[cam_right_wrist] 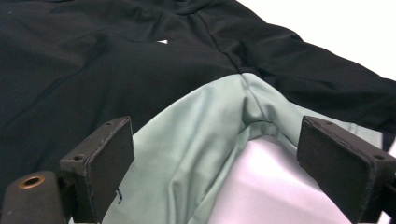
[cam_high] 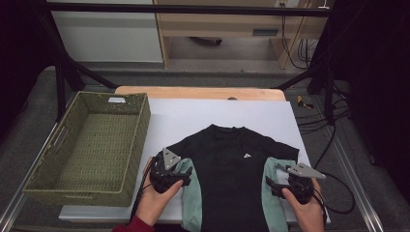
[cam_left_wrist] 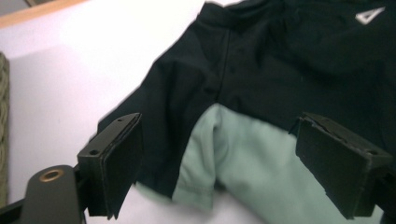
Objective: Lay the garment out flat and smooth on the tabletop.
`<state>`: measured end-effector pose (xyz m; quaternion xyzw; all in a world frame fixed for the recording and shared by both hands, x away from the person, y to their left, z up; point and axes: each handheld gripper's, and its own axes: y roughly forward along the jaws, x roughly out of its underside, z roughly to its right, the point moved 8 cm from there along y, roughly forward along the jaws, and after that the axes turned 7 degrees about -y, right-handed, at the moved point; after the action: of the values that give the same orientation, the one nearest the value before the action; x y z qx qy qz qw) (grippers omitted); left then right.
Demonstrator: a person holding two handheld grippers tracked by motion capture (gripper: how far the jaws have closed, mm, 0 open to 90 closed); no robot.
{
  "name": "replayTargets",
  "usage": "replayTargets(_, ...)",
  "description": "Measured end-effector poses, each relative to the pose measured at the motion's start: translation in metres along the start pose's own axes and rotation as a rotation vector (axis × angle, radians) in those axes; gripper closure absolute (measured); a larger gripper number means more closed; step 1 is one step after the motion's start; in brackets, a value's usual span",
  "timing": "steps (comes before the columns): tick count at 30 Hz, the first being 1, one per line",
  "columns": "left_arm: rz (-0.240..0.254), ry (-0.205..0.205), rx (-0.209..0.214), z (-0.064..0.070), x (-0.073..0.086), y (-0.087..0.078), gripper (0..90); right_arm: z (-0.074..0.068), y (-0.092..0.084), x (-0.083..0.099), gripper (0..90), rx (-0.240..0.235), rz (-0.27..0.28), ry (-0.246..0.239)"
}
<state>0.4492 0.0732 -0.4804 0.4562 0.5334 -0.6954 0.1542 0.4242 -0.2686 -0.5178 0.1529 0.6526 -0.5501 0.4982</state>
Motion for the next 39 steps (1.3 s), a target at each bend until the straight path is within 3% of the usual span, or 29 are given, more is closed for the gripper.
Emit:
replayTargets(7, 0.025, -0.007, 0.001, -0.006, -0.02, 0.002, 14.3, -0.001, 0.001, 0.0, 10.4, -0.016, 0.002, -0.021)
replayTargets(13, 0.05, -0.007, -0.001, -0.011, -0.034, 0.001, 13.4, 0.001, 0.001, 0.003, 12.3, -0.017, -0.011, 0.003)
replayTargets(22, 0.096, -0.002, 0.01, -0.014, -0.056, -0.007, 13.4, 0.001, 0.001, -0.002, 9.0, 0.002, 0.027, 0.02)
replayTargets(26, 0.099, -0.033, 0.023, -0.016, -0.06, -0.009, 13.4, 0.001, 0.003, -0.003, 9.9, 0.019, 0.051, -0.001)
replayTargets(31, 0.1, -0.048, -0.008, -0.023, -0.059, -0.003, 13.6, -0.001, 0.006, 0.0, 11.9, 0.016, 0.049, -0.04)
replayTargets(34, 0.081, -0.053, -0.015, -0.029, -0.058, 0.006, 13.6, -0.001, 0.004, 0.0, 12.3, 0.01, 0.051, -0.036)
replayTargets(36, 0.041, -0.032, -0.012, -0.031, -0.053, 0.015, 13.6, 0.0, 0.003, 0.0, 12.3, 0.005, 0.059, -0.032)
replayTargets(39, 0.007, -0.038, -0.003, -0.034, -0.047, 0.026, 13.6, -0.001, 0.004, -0.001, 11.9, -0.007, 0.058, -0.032)
